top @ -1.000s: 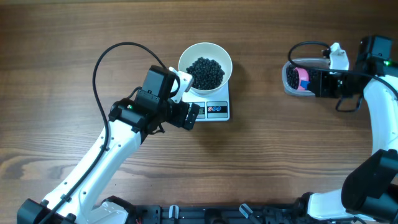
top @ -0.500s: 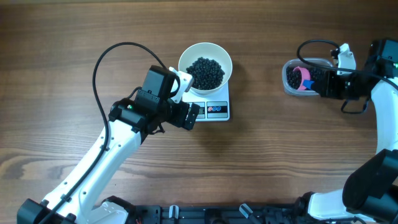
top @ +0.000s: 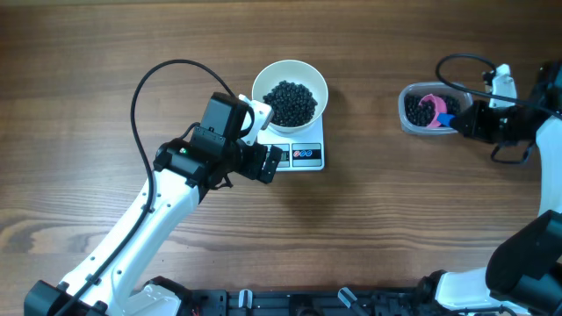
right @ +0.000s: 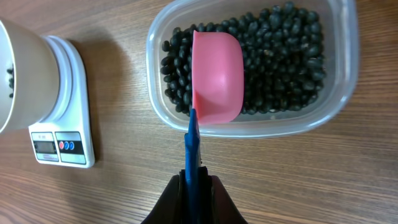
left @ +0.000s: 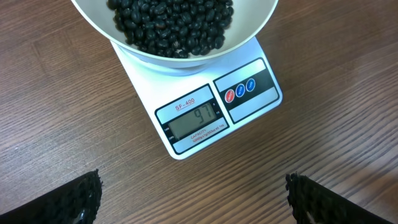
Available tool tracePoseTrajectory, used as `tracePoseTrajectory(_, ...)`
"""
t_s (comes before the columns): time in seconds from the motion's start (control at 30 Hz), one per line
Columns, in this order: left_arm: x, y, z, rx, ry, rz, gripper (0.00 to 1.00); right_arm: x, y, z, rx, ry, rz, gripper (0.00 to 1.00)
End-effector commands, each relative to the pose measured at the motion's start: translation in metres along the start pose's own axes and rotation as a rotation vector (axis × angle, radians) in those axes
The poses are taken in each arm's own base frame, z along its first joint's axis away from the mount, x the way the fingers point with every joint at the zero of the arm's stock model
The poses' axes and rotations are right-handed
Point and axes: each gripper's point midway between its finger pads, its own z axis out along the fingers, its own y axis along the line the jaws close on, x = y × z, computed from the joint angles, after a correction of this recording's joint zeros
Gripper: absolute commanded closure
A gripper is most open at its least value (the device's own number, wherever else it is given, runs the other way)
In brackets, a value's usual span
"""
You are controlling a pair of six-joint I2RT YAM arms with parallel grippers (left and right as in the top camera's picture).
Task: Scoop item into bowl and weigh 150g on scale
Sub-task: 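Lift the filled scoop out of the tub with the right gripper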
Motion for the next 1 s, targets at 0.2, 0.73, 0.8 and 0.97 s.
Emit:
tracePoseTrajectory(0.2, -0.008, -0.001, -0.006, 0.01, -0.027, 0.008, 0.0, -0.005, 0.002, -0.007, -0.107, -0.041, 0.129, 0.96)
tracePoseTrajectory(0.73, -0.008, -0.001, -0.006, 0.01, -0.027, 0.008, 0.0, -0.015, -0.013, -0.035, -0.251, -0.155, 0.294, 0.96)
tracePoseTrajectory(0.8, -0.008, -0.001, -0.006, 0.01, -0.027, 0.008, 0.0, -0.019, -0.007, -0.04, -0.307, -0.176, 0.302, 0.96)
tracePoseTrajectory(0.97, -0.008, -0.001, -0.006, 0.01, -0.027, 0.008, 0.0, -0.03, 0.023, -0.054, -0.499, -0.221, 0.287, 0.96)
